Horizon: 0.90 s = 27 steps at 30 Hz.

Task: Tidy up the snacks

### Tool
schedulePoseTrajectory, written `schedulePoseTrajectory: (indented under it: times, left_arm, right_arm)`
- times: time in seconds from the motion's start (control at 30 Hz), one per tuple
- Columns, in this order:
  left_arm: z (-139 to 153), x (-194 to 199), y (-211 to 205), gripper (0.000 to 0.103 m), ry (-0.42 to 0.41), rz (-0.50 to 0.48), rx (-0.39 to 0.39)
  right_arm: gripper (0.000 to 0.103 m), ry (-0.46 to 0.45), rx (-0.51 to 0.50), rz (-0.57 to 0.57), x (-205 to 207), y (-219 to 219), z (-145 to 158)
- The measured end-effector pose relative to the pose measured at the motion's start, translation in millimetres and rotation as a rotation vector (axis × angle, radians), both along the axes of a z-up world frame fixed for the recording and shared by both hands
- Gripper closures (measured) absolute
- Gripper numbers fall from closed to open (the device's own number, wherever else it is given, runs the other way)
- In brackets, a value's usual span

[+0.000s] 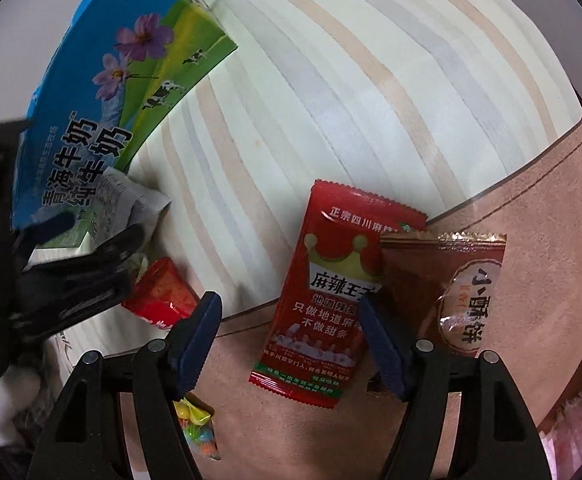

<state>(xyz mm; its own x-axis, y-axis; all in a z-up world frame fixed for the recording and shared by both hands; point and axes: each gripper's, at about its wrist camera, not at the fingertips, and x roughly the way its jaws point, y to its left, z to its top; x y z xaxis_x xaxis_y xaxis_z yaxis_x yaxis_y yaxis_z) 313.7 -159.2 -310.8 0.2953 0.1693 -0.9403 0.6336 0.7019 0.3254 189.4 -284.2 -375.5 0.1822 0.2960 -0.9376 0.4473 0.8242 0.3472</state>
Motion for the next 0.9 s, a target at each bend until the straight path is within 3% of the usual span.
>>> schedulePoseTrajectory:
  times: [0.17, 0.2, 0.23, 0.27, 0.43, 0.53, 0.73, 0.9]
  left_arm:
    - [-10.9, 5.3, -5.4, 0.009, 0.047, -0.003, -0.031]
    - [-11.5, 6.7, -3.1, 0.013, 0.052, 0.012, -0.054]
    - [-10.7, 6.7, -1.6, 0.026, 0.062, 0.003, -0.062]
    - [-10.0, 6.6, 1.0, 0.034, 0.074, 0.021, -0.083]
    - [-2.1, 2.1, 24.2, 0.044, 0.067, 0.126, -0.133]
    - [-0.5, 0.1, 52.3, 0.044, 0.110, 0.256, -0.190]
    - [-7.4, -16.7, 129.4, 0.045, 0.198, 0.535, -0.300]
    - [-14.3, -35.9, 182.9, 0.045, 0.273, 0.699, -0.374]
  right_arm:
    - [0.029, 0.010, -0.043, 0.006, -4.9, 5.5, 1.7]
    - [0.029, 0.015, -0.067, 0.008, -5.6, 8.2, 1.0]
    - [0.029, 0.021, -0.074, 0.007, -6.2, 10.2, -1.3]
    - [0.029, 0.034, -0.062, -0.003, -8.5, 9.7, -7.2]
    - [0.028, 0.049, -0.050, -0.034, -9.3, 11.8, -20.1]
    - [0.028, 0.036, -0.103, 0.003, 0.0, 23.9, -19.8]
    - [0.037, -0.011, -0.254, 0.187, 14.3, 64.8, -16.6]
    - [0.042, -0.038, -0.327, 0.427, 10.3, 103.3, -12.5]
